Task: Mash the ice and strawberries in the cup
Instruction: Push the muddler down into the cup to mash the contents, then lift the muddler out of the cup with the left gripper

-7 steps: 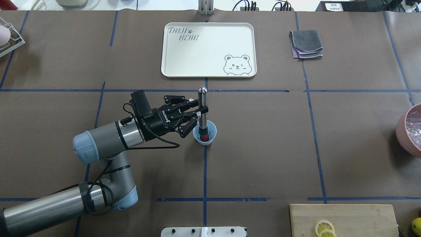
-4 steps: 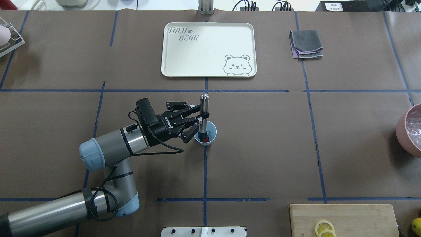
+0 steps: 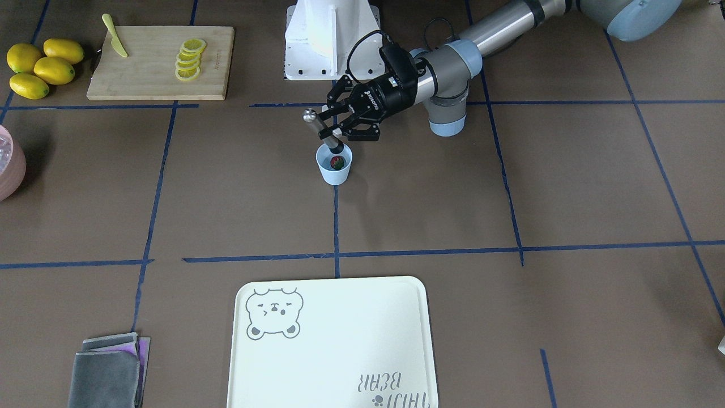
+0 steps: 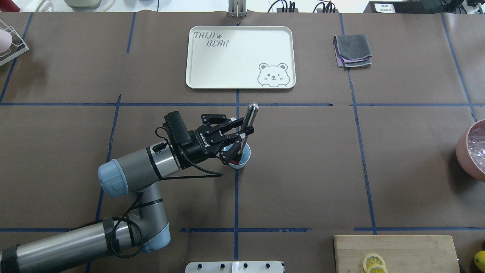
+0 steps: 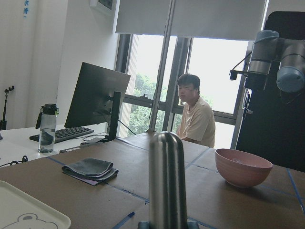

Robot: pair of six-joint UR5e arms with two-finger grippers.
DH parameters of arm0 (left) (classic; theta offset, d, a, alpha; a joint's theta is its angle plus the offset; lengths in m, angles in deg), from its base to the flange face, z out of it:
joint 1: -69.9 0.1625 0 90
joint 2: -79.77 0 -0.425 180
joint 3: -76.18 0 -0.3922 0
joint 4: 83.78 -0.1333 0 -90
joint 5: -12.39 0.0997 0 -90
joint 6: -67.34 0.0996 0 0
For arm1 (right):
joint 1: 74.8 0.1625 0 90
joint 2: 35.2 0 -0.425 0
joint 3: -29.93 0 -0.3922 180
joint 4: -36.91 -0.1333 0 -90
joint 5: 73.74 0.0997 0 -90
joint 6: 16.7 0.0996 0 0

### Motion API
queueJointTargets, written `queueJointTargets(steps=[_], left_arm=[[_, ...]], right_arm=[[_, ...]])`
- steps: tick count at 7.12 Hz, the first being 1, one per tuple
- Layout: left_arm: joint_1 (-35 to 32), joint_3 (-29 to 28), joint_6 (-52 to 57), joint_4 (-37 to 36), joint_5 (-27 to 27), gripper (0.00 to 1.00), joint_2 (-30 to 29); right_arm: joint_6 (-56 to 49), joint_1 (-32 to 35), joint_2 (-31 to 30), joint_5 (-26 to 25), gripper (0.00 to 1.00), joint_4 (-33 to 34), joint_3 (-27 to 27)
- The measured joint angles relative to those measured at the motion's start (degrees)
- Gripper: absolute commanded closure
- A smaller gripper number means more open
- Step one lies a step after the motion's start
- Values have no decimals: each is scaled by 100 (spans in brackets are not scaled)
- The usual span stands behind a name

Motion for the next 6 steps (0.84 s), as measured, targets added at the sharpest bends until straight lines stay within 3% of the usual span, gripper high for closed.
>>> queueJointTargets(steps=[2, 3, 6], left_arm=[[-153, 423, -160, -583, -6, 100, -52], [-258, 774, -361, -1271, -18, 100, -34], [-491, 2188, -517, -4821, -43, 100, 189]], right_arm=[[5, 1, -1, 0, 0, -2, 0], [11, -1, -4, 2, 0, 0, 0], [14, -1, -12, 2, 0, -4, 0]])
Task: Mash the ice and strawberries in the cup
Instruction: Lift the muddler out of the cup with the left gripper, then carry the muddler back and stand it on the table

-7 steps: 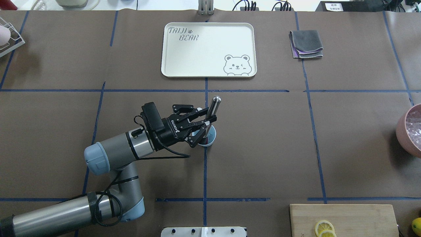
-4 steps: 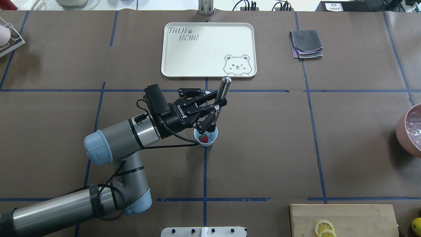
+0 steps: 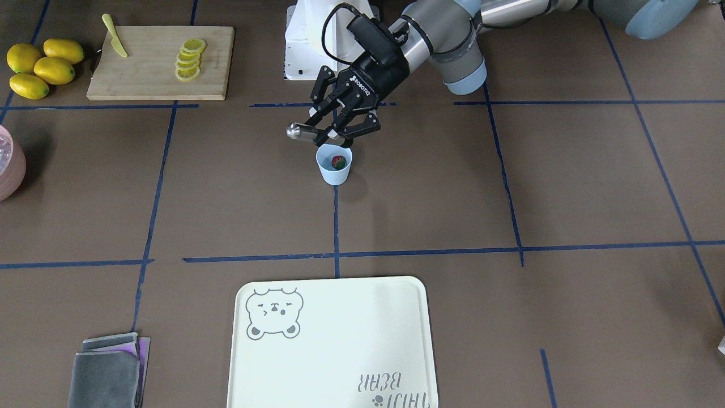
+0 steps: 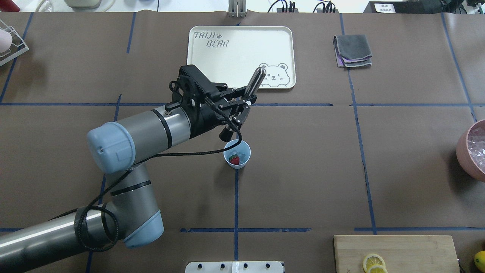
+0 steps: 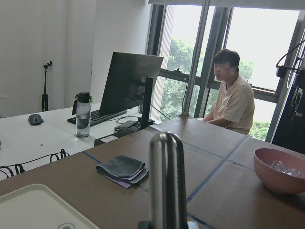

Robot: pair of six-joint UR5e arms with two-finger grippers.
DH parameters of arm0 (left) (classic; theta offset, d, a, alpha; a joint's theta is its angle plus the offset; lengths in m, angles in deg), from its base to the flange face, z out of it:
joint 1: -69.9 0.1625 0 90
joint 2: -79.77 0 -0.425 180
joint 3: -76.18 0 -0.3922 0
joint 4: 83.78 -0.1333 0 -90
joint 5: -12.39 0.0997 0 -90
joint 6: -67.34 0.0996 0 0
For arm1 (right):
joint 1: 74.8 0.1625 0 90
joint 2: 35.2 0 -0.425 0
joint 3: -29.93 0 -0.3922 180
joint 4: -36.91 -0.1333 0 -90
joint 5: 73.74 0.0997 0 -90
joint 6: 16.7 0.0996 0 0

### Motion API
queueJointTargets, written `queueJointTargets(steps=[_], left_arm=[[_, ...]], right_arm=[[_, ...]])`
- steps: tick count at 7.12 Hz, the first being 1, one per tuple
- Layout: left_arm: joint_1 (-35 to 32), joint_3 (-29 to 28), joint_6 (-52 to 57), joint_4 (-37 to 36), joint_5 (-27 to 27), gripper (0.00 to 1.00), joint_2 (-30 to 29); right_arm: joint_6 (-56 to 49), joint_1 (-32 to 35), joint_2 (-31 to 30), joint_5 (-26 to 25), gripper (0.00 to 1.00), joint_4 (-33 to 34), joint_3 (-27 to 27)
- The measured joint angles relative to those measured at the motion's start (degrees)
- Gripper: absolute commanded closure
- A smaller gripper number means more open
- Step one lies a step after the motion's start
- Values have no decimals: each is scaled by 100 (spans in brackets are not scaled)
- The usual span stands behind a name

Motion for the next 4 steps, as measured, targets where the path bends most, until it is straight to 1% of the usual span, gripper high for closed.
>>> queueJointTargets(steps=[1, 2, 4], left_arm=[[-103, 308, 0, -1131, -37, 100, 34], [-273, 510, 12, -2207, -227, 98, 58], [-923, 770, 33, -4457, -1165, 97, 90]], right_arm=[[0, -1, -2, 1, 0, 3, -2], [-1, -4, -4, 0, 0, 3, -11], [0, -4, -4, 3, 0, -2, -16]])
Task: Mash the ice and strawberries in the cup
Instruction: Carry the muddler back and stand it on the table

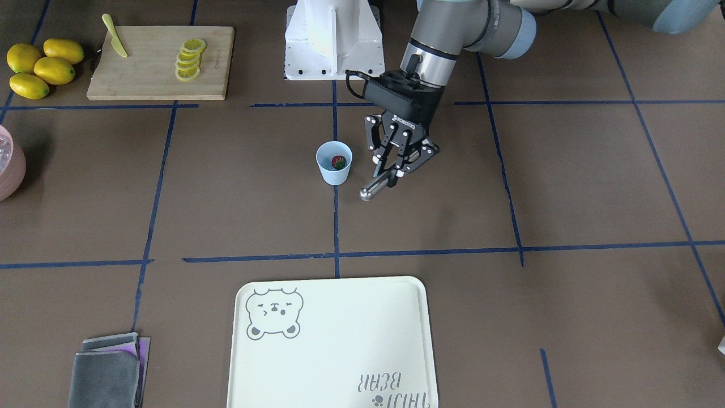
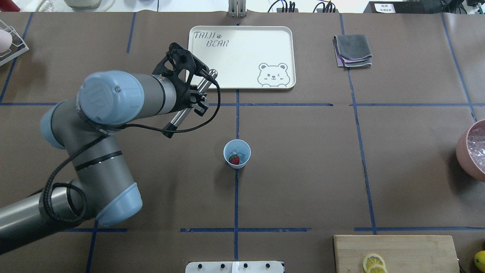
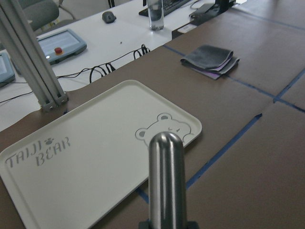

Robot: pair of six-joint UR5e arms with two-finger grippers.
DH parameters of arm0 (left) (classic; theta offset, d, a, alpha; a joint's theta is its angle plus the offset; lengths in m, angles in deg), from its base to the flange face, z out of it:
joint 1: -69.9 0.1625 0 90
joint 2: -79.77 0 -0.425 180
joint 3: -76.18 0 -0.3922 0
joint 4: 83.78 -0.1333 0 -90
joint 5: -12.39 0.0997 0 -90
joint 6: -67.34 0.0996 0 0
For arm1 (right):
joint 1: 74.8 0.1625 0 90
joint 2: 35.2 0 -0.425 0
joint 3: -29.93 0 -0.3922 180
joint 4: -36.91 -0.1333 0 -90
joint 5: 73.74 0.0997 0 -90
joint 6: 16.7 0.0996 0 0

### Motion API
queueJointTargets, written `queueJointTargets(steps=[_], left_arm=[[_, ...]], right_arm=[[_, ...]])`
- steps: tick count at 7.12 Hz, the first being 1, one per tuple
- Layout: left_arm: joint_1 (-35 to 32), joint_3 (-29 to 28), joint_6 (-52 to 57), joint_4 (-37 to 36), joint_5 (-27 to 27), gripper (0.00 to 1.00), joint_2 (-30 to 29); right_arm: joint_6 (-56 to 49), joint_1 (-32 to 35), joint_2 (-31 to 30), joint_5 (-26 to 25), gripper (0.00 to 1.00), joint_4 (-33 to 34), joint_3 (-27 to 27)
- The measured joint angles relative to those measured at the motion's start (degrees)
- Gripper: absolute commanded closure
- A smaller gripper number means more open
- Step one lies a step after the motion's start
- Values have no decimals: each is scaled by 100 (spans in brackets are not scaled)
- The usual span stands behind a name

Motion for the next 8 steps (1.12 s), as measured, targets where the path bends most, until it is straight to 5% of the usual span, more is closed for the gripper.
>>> queueJointTargets(steps=[2, 4, 6, 8], left_arm=[[-964, 137, -26, -1870, -1071, 87, 176], [-1855, 397, -489, -2562, -1575, 87, 1002], [-2433, 468, -612, -2231, -1810, 87, 1968], [-2597, 226, -600, -766, -1992, 87, 3036]], right_arm=[[10, -2, 0, 3, 0, -1, -7], [22, -2, 0, 3, 0, -1, 6], [35, -1, 2, 3, 0, -1, 9], [41, -3, 16, 3, 0, 5, 6]])
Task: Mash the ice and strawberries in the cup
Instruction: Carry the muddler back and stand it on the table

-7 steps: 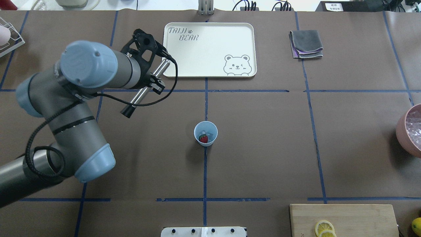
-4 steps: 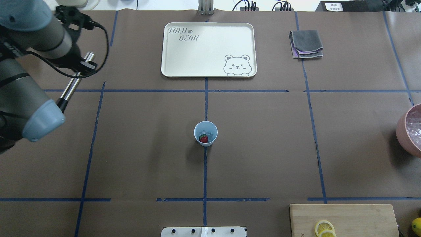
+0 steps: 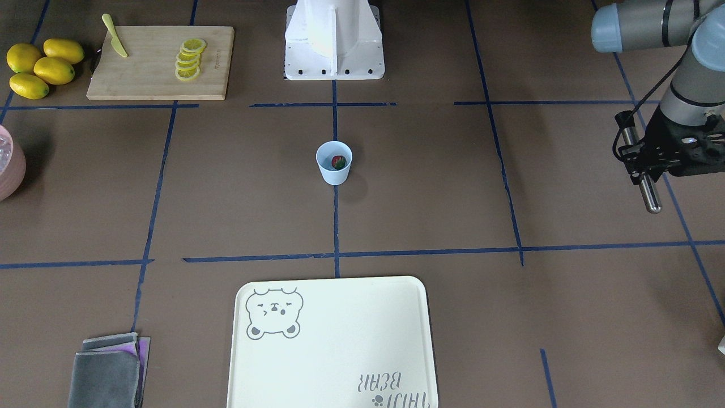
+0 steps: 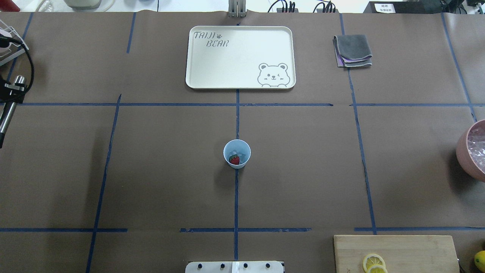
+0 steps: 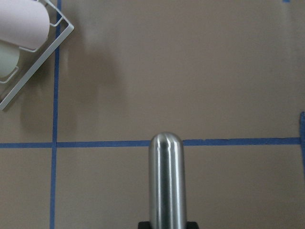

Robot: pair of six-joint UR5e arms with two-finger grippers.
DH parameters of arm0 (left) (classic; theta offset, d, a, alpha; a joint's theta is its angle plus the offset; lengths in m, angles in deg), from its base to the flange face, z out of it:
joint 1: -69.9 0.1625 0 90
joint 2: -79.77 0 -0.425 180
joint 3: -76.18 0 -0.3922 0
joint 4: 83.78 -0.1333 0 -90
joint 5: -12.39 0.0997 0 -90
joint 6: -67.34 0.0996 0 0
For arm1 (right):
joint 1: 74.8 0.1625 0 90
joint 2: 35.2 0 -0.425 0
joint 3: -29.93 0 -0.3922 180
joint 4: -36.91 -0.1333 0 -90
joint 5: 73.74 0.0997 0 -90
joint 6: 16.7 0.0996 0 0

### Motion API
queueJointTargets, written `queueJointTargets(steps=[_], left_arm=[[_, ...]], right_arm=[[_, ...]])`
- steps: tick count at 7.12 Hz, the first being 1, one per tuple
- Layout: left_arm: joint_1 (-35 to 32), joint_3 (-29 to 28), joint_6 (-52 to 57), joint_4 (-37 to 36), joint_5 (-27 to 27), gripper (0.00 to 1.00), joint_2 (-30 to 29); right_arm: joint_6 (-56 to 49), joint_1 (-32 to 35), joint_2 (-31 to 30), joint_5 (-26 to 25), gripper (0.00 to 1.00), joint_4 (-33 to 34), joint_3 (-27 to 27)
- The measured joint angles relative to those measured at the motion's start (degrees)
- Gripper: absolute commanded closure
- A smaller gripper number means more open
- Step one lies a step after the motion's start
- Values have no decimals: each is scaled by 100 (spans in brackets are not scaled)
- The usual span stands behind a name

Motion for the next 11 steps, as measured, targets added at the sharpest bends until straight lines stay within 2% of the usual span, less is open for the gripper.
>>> queueJointTargets(steps=[2, 5, 6, 7, 9, 10, 11], left_arm=[[-8, -743, 36, 1445, -36, 87, 466], [37, -2030, 53, 2879, -43, 83, 523], [40, -2239, 40, 3113, -43, 48, 522], [40, -2324, 20, 3216, -43, 0, 524], [42, -2350, 5, 3265, -48, 0, 529], [36, -2331, 23, 3257, -186, 0, 530], [-32, -2281, 102, 3228, -578, 0, 526]], right_arm=[[2, 0, 6, 0, 0, 3, -2], [5, 0, 2, 2, 0, 3, -6], [3, 0, 2, 1, 0, 3, -7], [3, 0, 2, 0, 0, 3, -7], [3, 0, 2, 0, 0, 3, -2], [3, 0, 2, 0, 0, 1, 1], [3, 0, 2, 0, 0, -1, 1]])
